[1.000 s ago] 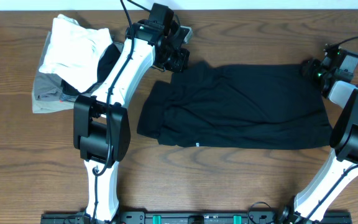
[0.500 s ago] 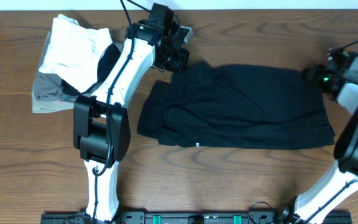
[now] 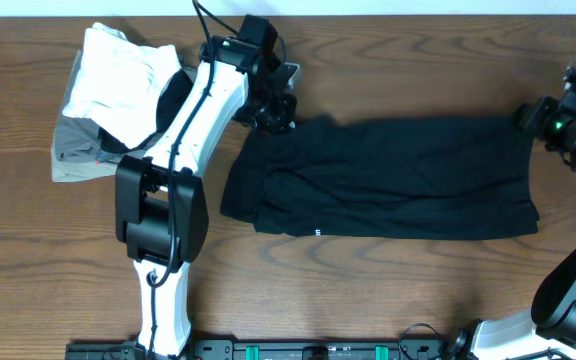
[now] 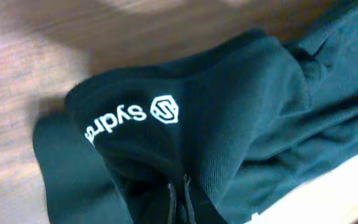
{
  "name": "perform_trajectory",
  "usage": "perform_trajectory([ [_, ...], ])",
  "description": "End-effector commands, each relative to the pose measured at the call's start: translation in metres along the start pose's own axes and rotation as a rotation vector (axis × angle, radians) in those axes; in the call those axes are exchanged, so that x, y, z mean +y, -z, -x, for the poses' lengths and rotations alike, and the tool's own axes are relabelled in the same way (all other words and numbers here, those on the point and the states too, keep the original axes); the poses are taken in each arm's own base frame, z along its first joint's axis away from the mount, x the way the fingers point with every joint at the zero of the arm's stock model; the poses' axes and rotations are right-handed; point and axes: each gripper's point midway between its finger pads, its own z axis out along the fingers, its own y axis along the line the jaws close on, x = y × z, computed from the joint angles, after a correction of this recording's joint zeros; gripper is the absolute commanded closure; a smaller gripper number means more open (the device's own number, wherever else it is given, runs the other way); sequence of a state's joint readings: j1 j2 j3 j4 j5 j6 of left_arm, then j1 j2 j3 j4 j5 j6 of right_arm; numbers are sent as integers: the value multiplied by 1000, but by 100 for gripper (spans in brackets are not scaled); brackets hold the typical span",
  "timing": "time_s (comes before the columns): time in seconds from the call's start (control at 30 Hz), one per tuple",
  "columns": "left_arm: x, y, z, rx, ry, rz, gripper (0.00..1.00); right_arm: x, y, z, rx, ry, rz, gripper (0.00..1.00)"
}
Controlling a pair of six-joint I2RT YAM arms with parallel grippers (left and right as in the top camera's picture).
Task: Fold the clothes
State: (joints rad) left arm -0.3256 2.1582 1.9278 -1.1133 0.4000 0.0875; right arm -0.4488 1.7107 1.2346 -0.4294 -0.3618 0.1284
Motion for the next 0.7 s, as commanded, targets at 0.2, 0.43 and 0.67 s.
perform_trajectory([
  [0.2, -6, 15, -43, 145, 22, 22, 92, -18, 5, -30, 119, -37, -93, 99],
  [0.43, -15, 1, -72, 257, 30, 19, 91, -31, 10, -53, 209, -59, -175, 99],
  [0.67, -17, -3, -80, 288, 30, 20, 91, -37, 14, -64, 251, -68, -212, 99],
])
